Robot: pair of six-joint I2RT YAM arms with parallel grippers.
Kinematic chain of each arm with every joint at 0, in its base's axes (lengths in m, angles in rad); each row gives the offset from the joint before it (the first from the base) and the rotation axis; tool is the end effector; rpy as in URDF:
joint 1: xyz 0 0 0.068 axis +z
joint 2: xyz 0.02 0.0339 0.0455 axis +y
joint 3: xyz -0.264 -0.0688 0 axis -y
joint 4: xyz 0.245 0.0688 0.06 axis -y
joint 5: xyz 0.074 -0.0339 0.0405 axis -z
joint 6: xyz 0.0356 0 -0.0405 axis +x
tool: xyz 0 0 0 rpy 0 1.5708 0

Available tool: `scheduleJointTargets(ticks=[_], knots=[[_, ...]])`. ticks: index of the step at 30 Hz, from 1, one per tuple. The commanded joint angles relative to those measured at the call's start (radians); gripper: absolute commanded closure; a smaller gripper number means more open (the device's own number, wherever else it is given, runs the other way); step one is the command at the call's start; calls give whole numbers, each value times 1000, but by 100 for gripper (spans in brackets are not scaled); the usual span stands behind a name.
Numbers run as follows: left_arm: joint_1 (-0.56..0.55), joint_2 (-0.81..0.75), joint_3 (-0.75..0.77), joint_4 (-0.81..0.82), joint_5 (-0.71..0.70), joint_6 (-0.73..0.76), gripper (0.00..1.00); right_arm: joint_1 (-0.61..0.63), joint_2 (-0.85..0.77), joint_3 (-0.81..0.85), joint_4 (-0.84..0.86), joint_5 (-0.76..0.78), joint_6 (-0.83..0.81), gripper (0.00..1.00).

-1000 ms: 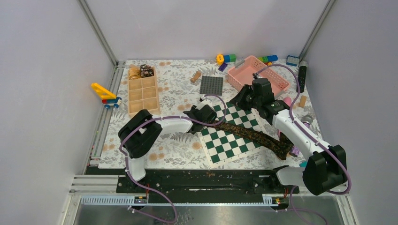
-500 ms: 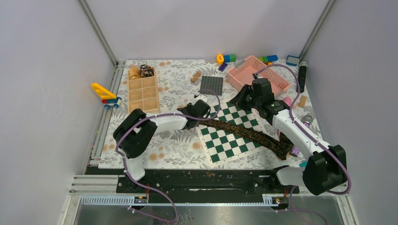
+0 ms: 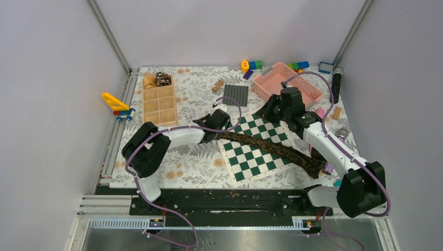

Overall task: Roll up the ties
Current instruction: Roll the tie at the center of the board.

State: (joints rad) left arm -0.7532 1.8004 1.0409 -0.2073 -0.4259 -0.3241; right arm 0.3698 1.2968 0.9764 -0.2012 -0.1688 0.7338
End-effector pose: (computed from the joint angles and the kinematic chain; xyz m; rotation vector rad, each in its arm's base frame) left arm 0.2723 -0.2352 0.1578 0.3550 2.3929 0.0623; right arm 0.2725 0.1120 0.2931 0.2916 2.1785 0.8241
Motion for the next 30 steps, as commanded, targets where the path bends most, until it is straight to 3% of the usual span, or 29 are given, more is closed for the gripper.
scheduleJointTargets(ticks=[1,30], knots=[[-1,-56,-10,-12,67,-25,67,-8,8,5,8,9,-2,79],[1,-136,41,-65,38,-6,65,-9,11,-8,18,3,1,79]])
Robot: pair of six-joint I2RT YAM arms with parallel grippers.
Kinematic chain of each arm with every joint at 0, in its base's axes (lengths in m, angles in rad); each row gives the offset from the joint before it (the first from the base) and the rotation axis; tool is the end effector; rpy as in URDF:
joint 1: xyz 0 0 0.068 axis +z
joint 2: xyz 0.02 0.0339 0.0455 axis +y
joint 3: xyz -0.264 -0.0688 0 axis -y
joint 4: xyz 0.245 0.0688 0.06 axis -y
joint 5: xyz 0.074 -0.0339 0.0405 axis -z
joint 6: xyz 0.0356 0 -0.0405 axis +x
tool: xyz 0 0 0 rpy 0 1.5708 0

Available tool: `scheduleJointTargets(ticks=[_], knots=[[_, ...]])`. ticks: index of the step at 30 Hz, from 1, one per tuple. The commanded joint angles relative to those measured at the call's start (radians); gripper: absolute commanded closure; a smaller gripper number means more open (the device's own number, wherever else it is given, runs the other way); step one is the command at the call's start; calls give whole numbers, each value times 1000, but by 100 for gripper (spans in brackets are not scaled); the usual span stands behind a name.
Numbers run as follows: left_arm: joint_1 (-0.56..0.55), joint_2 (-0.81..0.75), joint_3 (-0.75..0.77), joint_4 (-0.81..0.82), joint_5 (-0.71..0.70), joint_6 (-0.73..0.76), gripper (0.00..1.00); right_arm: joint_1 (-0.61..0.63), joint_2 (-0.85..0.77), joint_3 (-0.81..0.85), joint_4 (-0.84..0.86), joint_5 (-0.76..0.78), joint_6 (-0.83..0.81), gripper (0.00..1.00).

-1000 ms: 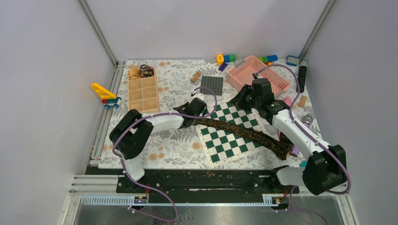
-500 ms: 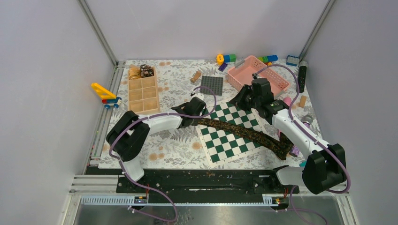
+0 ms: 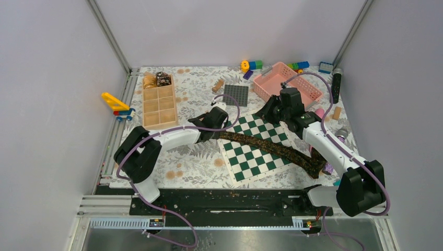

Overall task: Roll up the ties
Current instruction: Roll the tie at the center of the board.

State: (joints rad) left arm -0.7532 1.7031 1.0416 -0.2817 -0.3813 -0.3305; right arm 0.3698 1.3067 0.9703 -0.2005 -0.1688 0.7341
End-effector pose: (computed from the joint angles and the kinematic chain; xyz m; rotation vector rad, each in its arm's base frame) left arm 0.2628 -0.2283 0.1854 0.3589 2.3941 -0.0049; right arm 0.2737 0.1125 0.2883 0.2959 2.1937 0.8184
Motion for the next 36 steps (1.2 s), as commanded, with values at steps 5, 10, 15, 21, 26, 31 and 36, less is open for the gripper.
scheduleJointTargets(ticks=[5,10,15,21,26,31,36], knots=[[0,-35,36,10,-4,-4,66,-9,4,2,17,0,-1,79],[1,-36,35,13,0,-7,66,-8,4,2,17,2,-1,79],[1,-32,41,12,2,-7,77,-9,12,-1,22,-5,-1,81],[0,-26,41,14,0,-9,84,-8,67,-26,93,-60,30,86],[0,-25,38,17,-4,-10,88,-3,207,-4,188,-176,95,95],[4,-18,34,19,-6,-14,93,46,391,92,271,-288,137,97],[9,-16,26,29,6,-17,98,104,532,236,252,-351,131,97]])
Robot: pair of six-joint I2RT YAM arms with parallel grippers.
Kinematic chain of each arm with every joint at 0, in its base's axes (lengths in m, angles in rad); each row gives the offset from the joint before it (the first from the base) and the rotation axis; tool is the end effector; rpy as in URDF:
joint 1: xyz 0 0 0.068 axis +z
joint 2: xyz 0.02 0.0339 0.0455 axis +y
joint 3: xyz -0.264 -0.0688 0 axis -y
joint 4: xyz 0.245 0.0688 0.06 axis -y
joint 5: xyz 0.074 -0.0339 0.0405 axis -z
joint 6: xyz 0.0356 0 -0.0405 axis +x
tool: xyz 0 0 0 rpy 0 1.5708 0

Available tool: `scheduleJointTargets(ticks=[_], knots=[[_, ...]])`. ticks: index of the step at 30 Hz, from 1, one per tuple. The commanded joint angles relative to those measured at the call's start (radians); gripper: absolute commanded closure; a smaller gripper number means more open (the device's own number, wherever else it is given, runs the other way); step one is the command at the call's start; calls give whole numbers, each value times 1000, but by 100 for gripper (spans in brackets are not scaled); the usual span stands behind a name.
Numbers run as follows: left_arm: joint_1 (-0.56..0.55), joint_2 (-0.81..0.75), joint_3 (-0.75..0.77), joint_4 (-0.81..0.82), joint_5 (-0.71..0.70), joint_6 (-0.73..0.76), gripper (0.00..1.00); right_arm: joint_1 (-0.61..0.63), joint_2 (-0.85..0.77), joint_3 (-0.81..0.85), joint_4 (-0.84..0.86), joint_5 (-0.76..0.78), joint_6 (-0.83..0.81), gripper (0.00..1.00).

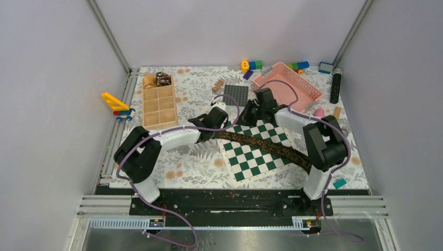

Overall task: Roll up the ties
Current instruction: Roll the tie at the center of the board.

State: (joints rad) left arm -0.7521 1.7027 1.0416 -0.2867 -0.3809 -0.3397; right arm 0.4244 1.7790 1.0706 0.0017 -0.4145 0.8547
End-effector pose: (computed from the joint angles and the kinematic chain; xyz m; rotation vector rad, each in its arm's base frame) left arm 0.2627 -0.2277 0.1852 0.3485 2.3997 -0.0058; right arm 0.3410 0.1698 0.1888 0.2923 2.4556 1.0927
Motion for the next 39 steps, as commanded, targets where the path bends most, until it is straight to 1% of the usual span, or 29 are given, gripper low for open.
scheduleJointTargets(ticks=[1,5,11,15,21,24,35,39], knots=[[8,-15,24,35,8,-9,98,57,93,177,39,-129,7,97],[14,-8,17,46,16,-13,99,78,208,310,6,-179,-4,96],[17,7,12,54,32,-19,100,99,371,542,-121,-284,-40,95],[18,10,10,57,34,-19,100,122,456,645,-197,-338,-63,94],[19,9,5,60,37,-21,100,154,516,693,-219,-411,-58,94],[18,11,0,64,38,-22,100,170,540,719,-256,-428,-86,93],[18,27,-1,71,46,-22,100,178,552,700,-263,-453,-104,93],[20,30,2,71,48,-24,100,180,568,704,-297,-456,-120,93]])
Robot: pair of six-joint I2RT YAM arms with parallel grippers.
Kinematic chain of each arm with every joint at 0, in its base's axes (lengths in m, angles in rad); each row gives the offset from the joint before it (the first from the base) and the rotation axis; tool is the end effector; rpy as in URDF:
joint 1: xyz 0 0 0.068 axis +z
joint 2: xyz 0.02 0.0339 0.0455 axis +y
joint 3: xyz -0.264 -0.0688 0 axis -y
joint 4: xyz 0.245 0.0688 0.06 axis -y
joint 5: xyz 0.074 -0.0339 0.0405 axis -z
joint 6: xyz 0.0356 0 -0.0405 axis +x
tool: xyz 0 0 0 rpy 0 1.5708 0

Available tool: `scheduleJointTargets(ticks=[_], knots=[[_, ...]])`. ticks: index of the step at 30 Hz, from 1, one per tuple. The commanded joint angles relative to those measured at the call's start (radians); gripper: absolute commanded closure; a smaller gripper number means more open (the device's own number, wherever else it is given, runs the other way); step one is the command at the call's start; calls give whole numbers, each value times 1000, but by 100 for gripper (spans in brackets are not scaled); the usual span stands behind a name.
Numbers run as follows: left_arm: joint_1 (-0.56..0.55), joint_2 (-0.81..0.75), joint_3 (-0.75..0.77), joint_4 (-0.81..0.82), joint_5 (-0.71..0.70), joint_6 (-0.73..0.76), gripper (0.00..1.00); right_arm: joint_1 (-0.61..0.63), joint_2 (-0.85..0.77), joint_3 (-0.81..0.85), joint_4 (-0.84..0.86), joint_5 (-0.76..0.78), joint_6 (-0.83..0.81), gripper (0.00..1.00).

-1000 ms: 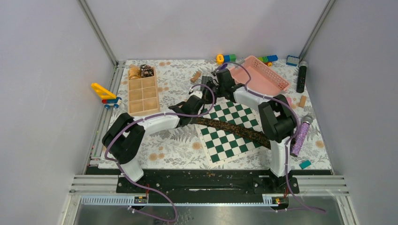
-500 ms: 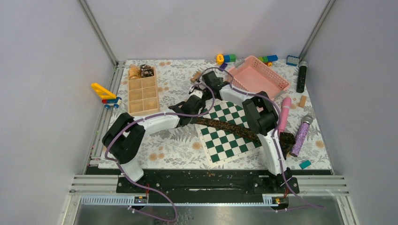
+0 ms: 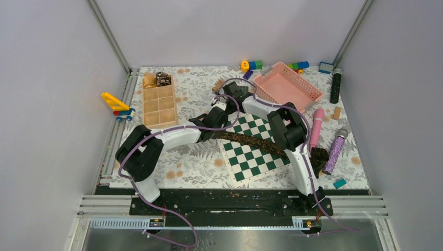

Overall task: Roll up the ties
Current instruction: Roll the tie at the center of the board.

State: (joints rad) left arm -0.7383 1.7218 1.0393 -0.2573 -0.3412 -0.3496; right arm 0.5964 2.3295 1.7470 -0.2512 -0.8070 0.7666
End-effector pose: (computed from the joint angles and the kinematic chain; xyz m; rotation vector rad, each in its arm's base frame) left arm 0.2677 -0.2275 0.1797 0.3356 2.4130 -0.0523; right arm 0.4038 0.3052 0.1474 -0.2101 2.6782 1.5237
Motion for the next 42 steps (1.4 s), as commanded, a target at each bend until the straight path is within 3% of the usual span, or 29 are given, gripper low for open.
scheduleJointTargets(ticks=[1,16,28,34,42], knots=[[7,12,4,41,10,-14,100,8,22,30,-57,-58,-41,93],[6,-2,12,37,42,-9,100,7,31,32,-134,14,-99,93],[24,-197,-20,96,197,-23,96,7,29,29,-134,33,-100,93],[154,-290,-138,173,241,-106,79,8,24,29,-132,44,-96,93],[304,-273,-260,300,334,-213,66,8,5,10,-116,61,-89,93]])
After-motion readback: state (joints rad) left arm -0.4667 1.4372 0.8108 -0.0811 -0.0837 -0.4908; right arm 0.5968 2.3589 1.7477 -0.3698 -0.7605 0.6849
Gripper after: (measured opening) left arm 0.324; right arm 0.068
